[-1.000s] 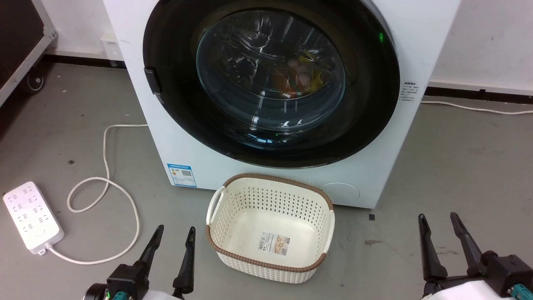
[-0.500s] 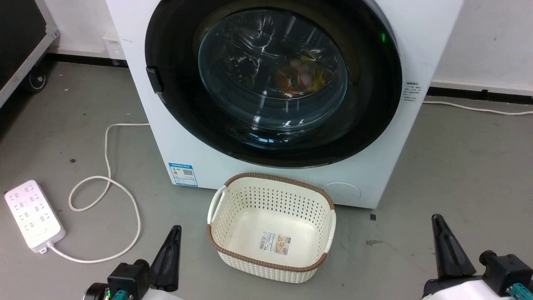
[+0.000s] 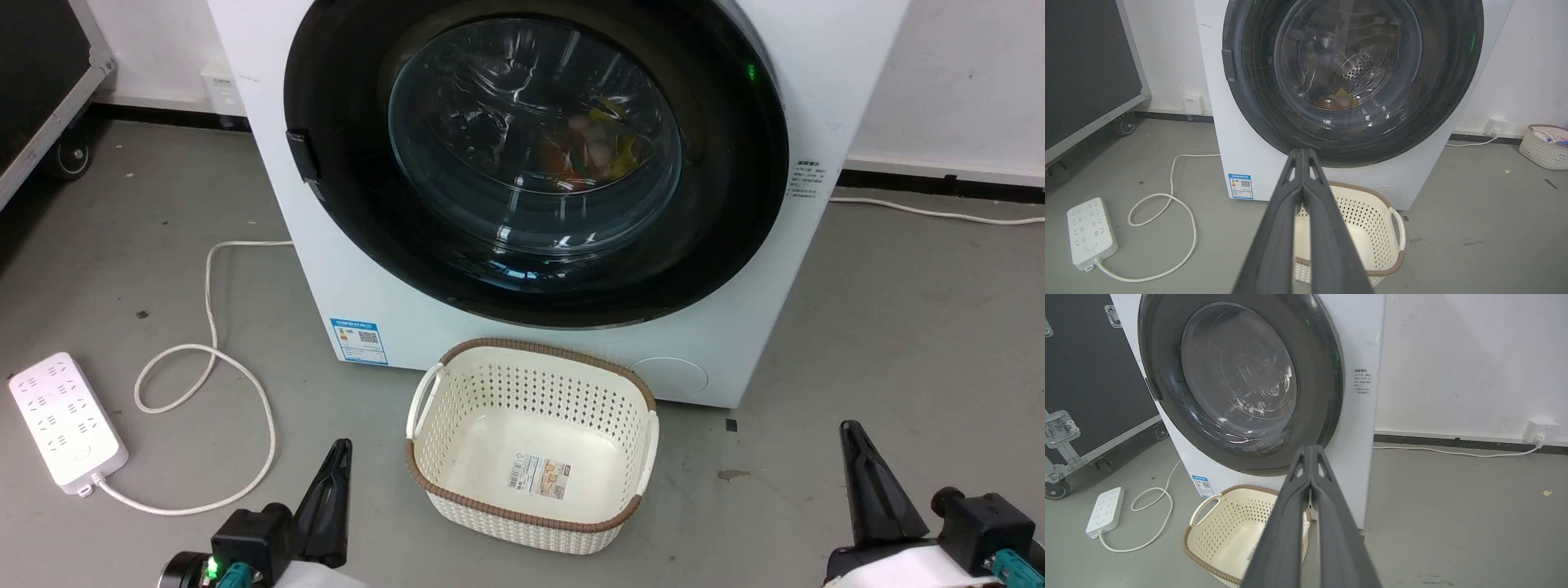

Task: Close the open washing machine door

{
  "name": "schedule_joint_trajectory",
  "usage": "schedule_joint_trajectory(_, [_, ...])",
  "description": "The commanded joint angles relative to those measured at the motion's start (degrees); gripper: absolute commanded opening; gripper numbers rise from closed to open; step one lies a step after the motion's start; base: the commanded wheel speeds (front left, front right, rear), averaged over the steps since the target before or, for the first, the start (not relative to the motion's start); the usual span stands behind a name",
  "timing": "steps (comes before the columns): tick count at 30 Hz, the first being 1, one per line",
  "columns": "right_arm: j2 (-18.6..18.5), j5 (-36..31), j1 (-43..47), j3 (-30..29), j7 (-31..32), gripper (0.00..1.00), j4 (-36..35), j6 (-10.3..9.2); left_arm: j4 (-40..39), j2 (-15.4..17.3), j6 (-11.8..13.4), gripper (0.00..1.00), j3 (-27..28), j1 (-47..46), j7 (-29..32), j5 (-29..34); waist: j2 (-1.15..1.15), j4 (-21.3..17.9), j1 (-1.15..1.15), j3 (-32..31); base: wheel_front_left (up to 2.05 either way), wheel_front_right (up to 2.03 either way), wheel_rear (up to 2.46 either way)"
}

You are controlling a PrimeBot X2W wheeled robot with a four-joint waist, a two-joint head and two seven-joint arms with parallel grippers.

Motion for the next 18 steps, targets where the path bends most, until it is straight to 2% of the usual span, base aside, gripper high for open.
schedule_joint_trajectory(1, [0.04, -0.56, -0.50, 0.10, 0.30, 0.00, -0.43, -0.01, -0.33, -0.07, 0.32, 0.00, 0.08, -0.40, 0.36, 0.57, 0.00, -0.01, 0.00, 0.01, 0.00, 0.00, 0.00])
schedule_joint_trajectory(18, [0.07, -1.79, -0.90, 0.44, 2.30, 0.00, -1.11, -0.01, -1.42, -0.36, 1.30, 0.00, 0.60, -0.72, 2.35, 1.82, 0.00, -0.12, 0.00, 0.11, 0.00, 0.00, 0.00])
